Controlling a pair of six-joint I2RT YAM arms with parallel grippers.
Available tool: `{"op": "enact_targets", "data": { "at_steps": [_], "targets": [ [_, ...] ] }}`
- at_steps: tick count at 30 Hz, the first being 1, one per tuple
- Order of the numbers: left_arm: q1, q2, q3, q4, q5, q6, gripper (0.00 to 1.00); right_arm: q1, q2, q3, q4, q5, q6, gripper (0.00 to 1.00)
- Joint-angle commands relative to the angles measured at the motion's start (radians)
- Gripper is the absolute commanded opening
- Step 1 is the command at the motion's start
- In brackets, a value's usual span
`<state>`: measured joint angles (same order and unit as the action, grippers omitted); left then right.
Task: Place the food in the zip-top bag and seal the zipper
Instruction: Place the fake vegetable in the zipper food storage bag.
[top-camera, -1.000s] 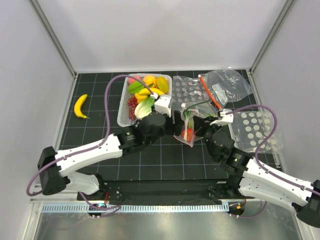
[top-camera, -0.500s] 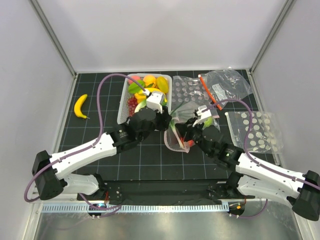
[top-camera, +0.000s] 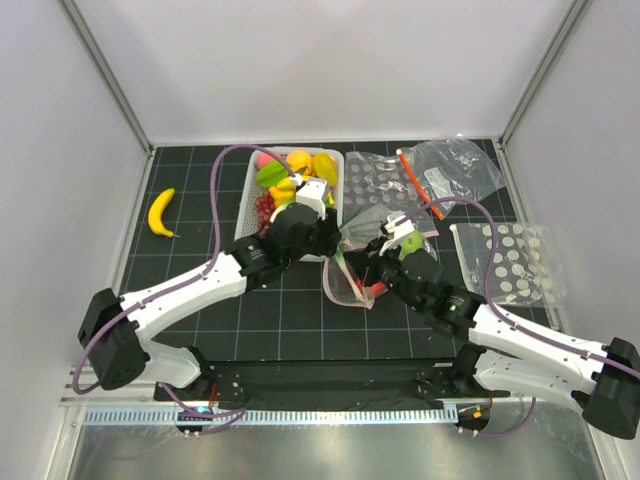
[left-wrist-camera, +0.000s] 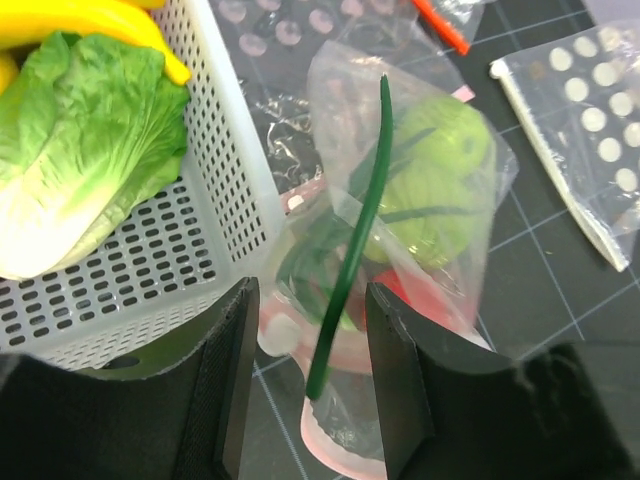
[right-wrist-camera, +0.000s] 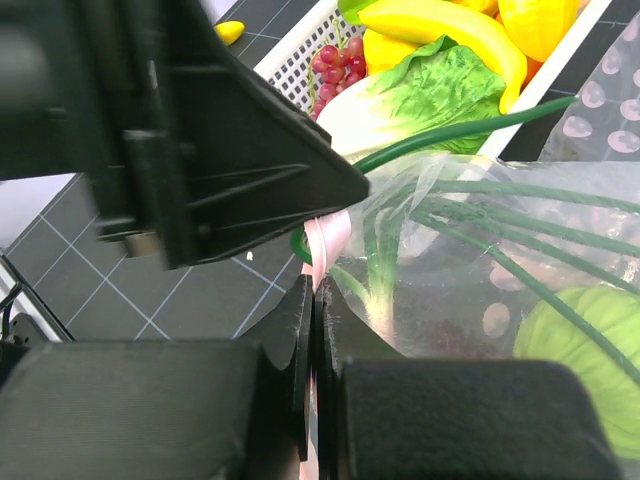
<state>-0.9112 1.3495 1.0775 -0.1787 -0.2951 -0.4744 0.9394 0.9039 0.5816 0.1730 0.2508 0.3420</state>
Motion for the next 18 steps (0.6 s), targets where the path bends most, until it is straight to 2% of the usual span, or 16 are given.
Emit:
{"op": "enact_targets", "data": {
  "at_steps": [1, 3, 6, 7, 8, 12, 18],
  "targets": [
    [0.012, 0.048, 0.059, -0.031, 0.062, -0.026, 0.50, -0.001, 0.000, 0.044, 0.071, 0.001, -0.011, 0.01],
    [0.014, 0.068, 0.087, -0.050, 0.082, -0.032, 0.44, -0.001, 0.000, 0.047, 0.065, 0.008, -0.011, 0.01],
    [0.014, 0.089, 0.108, -0.090, 0.088, -0.030, 0.20, -0.001, -0.003, 0.046, 0.062, 0.019, -0.003, 0.01],
    [0.015, 0.083, 0.104, -0.091, 0.082, -0.032, 0.05, -0.001, -0.005, 0.046, 0.062, 0.024, 0.000, 0.01],
    [0.014, 0.062, 0.096, -0.088, 0.070, -0.035, 0.00, -0.001, -0.002, 0.046, 0.060, 0.044, 0.005, 0.01],
    [0.014, -0.015, 0.036, -0.033, 0.031, -0.040, 0.00, -0.001, 0.020, 0.069, -0.001, 0.169, 0.044, 0.01],
    [0.012, -0.050, -0.022, 0.053, 0.126, -0.053, 0.00, -0.002, 0.020, 0.060, -0.026, 0.356, 0.117, 0.01]
  ]
}}
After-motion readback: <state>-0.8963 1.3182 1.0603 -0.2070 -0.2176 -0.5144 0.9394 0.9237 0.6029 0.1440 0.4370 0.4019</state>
